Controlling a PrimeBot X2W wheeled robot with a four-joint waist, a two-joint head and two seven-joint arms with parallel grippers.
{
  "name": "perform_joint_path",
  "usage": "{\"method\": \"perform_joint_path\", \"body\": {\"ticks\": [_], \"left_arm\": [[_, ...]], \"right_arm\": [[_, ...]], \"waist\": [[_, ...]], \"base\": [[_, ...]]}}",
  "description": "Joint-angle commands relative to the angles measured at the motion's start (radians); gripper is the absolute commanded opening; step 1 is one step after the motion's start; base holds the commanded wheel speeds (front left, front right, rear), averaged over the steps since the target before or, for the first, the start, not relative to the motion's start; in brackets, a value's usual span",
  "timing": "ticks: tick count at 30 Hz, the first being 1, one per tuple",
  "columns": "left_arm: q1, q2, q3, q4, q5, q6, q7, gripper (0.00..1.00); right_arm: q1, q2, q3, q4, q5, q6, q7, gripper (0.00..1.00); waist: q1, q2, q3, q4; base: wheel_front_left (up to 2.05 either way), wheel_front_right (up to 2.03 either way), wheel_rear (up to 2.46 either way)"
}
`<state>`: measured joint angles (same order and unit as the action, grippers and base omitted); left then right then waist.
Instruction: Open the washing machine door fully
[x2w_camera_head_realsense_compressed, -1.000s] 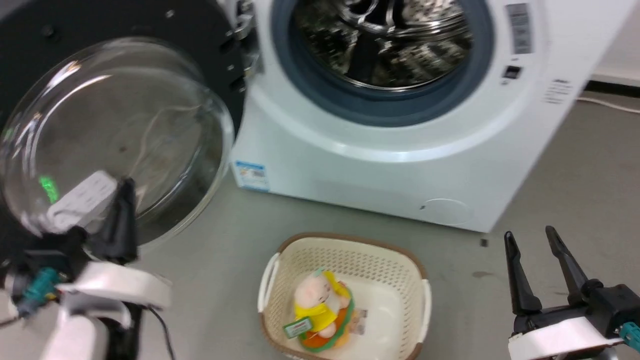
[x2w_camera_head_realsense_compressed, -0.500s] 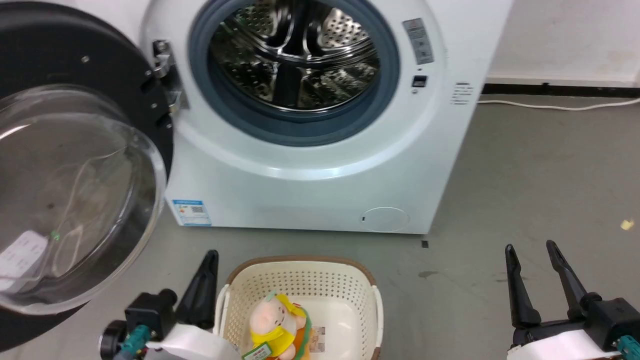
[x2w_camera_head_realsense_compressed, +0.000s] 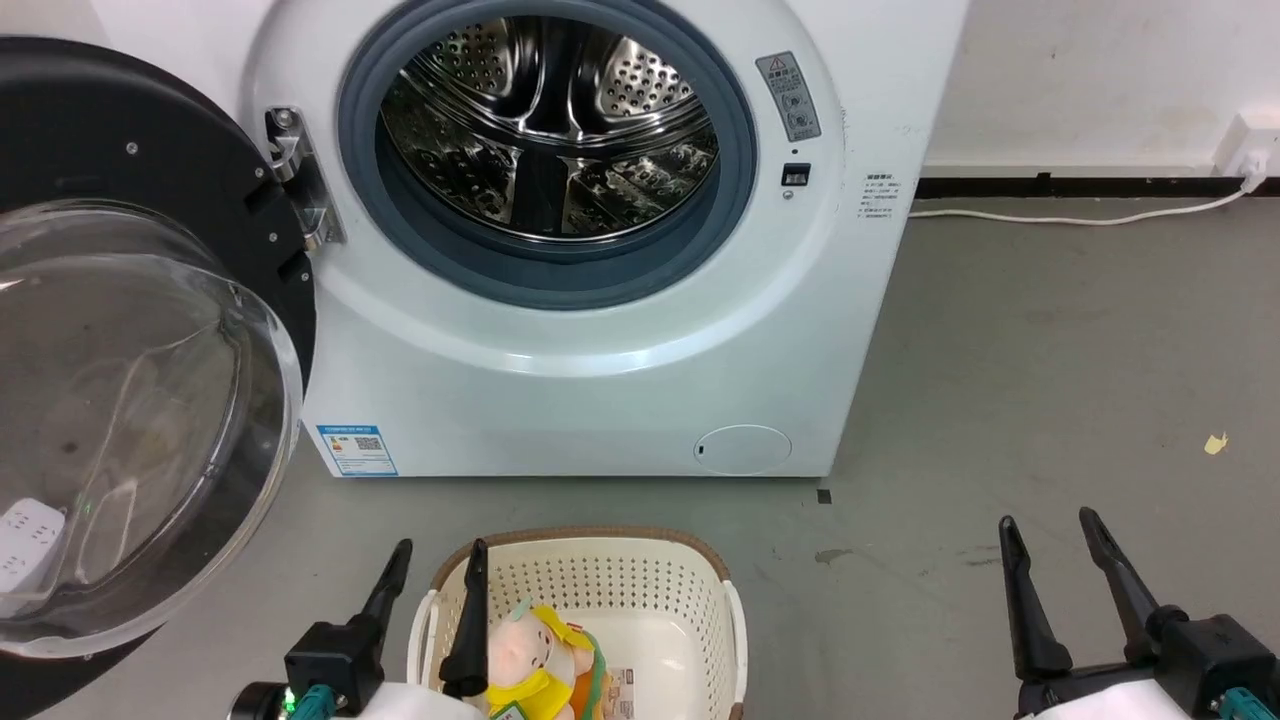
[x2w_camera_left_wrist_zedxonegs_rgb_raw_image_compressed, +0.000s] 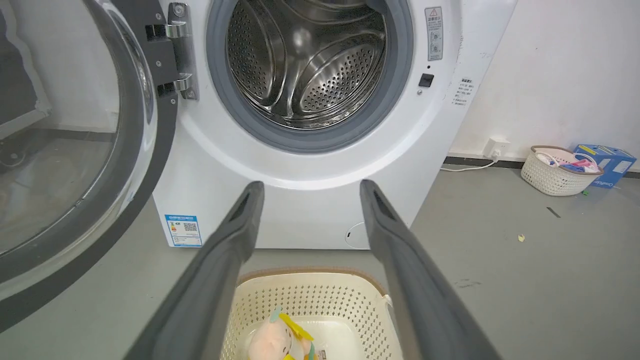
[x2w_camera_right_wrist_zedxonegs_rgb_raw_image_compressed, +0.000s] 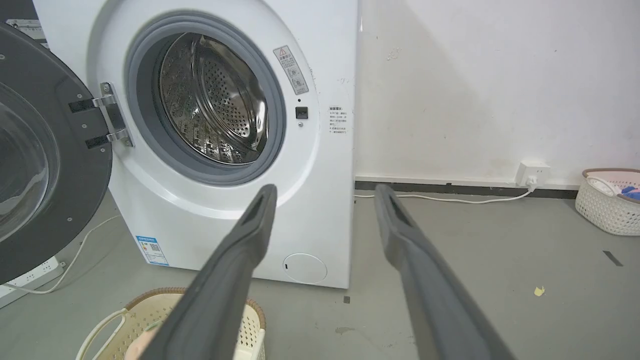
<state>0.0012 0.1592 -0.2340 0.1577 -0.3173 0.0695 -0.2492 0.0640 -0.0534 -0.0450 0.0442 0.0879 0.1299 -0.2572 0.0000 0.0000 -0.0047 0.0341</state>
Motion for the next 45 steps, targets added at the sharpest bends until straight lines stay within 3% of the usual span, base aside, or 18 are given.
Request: {"method": "perform_joint_path", "body": {"ticks": [1,6,34,35,45], "left_arm": [[0.012,-0.006,0.007,-0.006,0.013,0.009,-0.011,1.00],[0.019,-0.016,0.042,-0.042,0.047,0.021,-0.012,1.00],[0.023,-0.059,0.091,0.003,0.108,-0.027,-0.013,1.00],[0.021,-0.055,0.089,0.002,0.105,-0.024,-0.007,0.00],[0.019,-0.056,0.094,-0.006,0.115,-0.027,0.006,0.00]], "right_arm": [[0.013,0.003,0.002,0.004,-0.005,0.001,-0.005,1.00],[0.012,0.003,0.005,0.010,-0.005,0.001,-0.005,1.00],[0.011,0.003,0.019,0.037,0.007,0.001,-0.005,1.00],[0.000,0.000,0.018,0.037,0.002,0.000,0.000,0.00],[-0.004,0.000,0.020,0.033,-0.003,0.000,0.013,0.00]], "waist": [[0.0000,0.0000,-0.002,0.003],[0.0000,0.0000,-0.006,0.012],[0.0000,0.0000,-0.013,0.040],[0.0001,0.0000,-0.014,0.040],[0.0001,0.0000,-0.013,0.037]], "base": [[0.00,0.00,0.00],[0.00,0.00,0.00],[0.00,0.00,0.00],[0.00,0.00,0.00],[0.00,0.00,0.00]]}}
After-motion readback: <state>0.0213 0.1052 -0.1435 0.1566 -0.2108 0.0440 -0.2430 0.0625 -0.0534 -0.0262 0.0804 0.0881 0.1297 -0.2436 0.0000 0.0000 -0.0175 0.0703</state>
